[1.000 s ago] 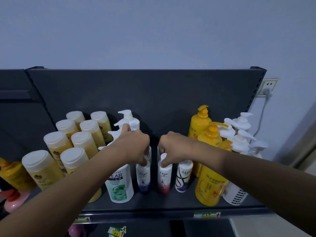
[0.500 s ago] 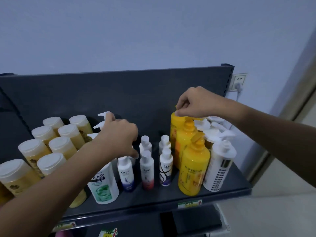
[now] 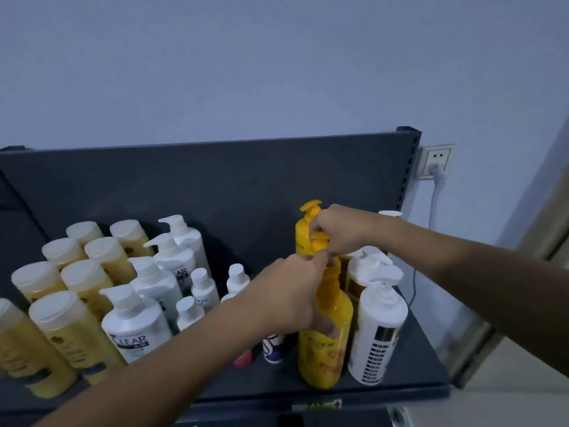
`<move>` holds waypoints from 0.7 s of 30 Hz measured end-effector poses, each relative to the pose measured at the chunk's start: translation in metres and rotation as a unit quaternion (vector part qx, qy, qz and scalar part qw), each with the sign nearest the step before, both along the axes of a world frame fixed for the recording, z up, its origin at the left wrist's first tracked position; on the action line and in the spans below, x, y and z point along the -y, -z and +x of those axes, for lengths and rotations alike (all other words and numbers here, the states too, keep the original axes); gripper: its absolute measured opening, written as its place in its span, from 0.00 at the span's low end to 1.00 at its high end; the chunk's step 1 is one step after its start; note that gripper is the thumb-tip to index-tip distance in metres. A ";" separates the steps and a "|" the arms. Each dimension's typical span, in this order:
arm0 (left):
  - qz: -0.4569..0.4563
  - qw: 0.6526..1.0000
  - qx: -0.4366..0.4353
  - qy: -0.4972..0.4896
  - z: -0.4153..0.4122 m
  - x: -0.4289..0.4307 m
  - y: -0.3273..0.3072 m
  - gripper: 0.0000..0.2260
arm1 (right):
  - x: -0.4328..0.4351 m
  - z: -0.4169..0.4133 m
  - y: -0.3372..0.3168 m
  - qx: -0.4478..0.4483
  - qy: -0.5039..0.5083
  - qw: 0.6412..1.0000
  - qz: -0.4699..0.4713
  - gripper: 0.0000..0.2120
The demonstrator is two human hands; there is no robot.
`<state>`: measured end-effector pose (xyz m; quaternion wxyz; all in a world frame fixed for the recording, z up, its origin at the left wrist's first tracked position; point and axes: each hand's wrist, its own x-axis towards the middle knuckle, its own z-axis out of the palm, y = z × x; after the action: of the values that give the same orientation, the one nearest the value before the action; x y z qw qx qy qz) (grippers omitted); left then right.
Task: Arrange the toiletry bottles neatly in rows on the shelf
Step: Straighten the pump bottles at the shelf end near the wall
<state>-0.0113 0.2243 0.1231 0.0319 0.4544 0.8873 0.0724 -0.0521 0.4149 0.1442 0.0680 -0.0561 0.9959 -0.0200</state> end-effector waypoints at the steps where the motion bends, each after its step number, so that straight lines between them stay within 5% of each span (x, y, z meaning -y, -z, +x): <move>1: -0.004 1.000 -0.012 -0.006 0.002 -0.003 0.004 0.46 | -0.001 -0.002 0.001 0.000 -0.008 1.000 0.000 0.15; 9: 0.030 0.998 -0.025 -0.047 0.014 -0.018 0.013 0.43 | -0.011 -0.012 0.006 -0.039 -0.055 0.997 -0.022 0.19; 16: 0.017 0.997 -0.014 -0.073 0.017 -0.024 0.012 0.37 | -0.015 -0.013 -0.005 0.006 -0.051 0.998 -0.041 0.12; 21: 0.043 0.993 0.030 -0.102 0.012 -0.022 0.015 0.38 | -0.027 -0.045 -0.031 -0.151 0.020 0.980 -0.128 0.20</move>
<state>0.0003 0.2464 0.1081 0.0315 0.3601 0.9236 0.1275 -0.0972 0.4422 0.1756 -0.0912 -0.0473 0.9849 -0.1395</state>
